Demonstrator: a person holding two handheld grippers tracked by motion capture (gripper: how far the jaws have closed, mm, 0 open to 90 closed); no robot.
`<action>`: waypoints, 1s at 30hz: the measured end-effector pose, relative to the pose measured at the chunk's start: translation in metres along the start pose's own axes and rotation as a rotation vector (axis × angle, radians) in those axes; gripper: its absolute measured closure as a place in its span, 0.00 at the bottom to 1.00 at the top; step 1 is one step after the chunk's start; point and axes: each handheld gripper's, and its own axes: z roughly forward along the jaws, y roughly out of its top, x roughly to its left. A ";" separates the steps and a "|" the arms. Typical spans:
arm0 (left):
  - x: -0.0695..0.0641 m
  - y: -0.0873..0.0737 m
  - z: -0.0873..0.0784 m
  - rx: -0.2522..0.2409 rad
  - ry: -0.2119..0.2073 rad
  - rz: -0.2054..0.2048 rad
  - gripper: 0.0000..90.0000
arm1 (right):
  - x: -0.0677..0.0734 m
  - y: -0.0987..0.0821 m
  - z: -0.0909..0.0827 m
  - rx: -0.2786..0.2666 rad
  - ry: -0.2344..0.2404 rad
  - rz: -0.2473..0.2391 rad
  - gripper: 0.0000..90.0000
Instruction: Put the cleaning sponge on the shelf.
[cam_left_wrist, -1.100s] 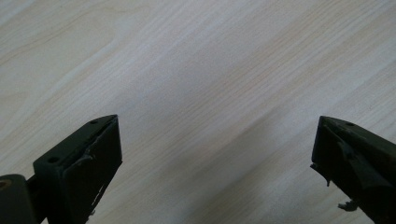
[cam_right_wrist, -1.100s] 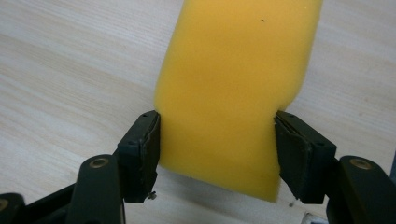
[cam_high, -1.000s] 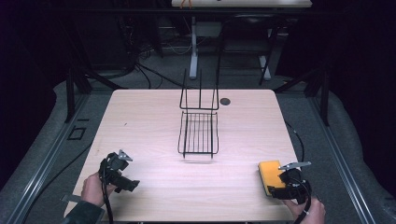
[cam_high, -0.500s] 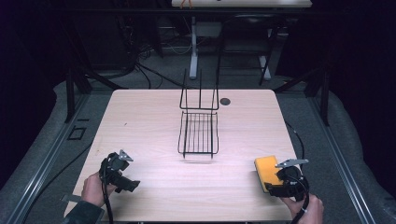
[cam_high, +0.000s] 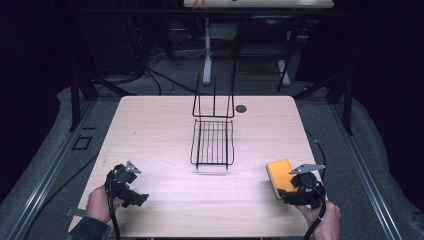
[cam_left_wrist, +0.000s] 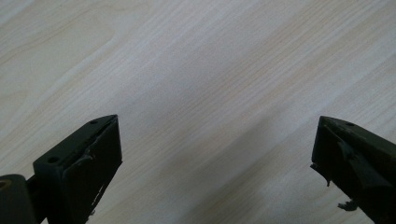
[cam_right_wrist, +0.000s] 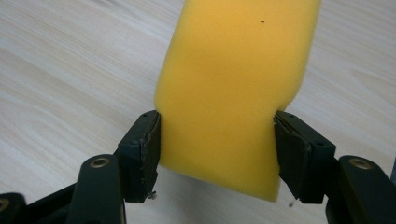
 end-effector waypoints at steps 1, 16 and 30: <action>0.000 0.000 0.000 0.000 -0.001 -0.002 0.02 | 0.000 0.002 0.000 0.000 -0.002 -0.004 0.41; -0.001 -0.001 0.000 0.002 -0.003 0.003 0.02 | 0.004 0.028 -0.004 -0.053 -0.014 -0.044 0.41; -0.001 0.000 0.002 0.002 -0.005 -0.002 0.02 | 0.004 0.043 0.000 -0.062 0.003 -0.072 0.41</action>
